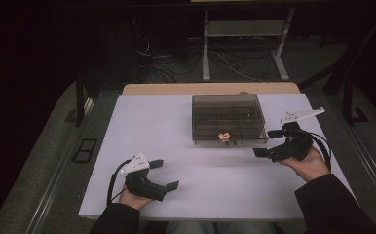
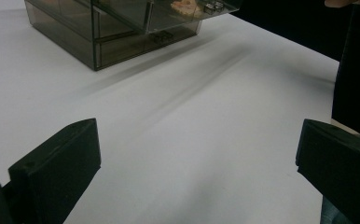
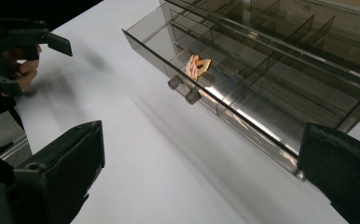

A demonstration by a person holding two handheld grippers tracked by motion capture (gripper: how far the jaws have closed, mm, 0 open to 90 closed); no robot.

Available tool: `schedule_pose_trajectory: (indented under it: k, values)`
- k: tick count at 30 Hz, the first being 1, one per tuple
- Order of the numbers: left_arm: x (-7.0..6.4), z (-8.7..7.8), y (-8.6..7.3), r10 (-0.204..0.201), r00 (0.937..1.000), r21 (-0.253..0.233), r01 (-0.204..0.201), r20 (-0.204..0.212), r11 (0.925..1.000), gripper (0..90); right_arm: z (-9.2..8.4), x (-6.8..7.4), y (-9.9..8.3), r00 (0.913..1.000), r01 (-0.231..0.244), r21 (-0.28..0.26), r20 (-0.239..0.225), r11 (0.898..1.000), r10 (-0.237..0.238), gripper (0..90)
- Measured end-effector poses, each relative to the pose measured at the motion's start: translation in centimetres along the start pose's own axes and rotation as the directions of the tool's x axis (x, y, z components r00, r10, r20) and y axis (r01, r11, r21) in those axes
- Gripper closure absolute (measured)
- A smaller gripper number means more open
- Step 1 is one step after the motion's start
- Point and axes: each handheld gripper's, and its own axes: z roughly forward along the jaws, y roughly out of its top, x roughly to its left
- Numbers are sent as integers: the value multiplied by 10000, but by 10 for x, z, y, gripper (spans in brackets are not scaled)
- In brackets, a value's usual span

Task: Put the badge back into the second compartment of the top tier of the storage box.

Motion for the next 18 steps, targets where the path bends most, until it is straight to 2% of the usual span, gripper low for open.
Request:
schedule_pose_trajectory:
  k: [6,16,18]
  values:
    - [0,0,0,-34,10000,1,34,0,10000,0,-2,0,-11,10000,86,-77,-26,9999,-86,0]
    - [-1,0,0,-65,10000,-19,65,-26,10000,0,3,0,-37,9999,-40,-325,-153,9995,35,0]
    - [-1,0,0,-70,10000,-23,70,-29,10000,0,4,0,-44,9994,-111,-406,-336,9991,97,0]
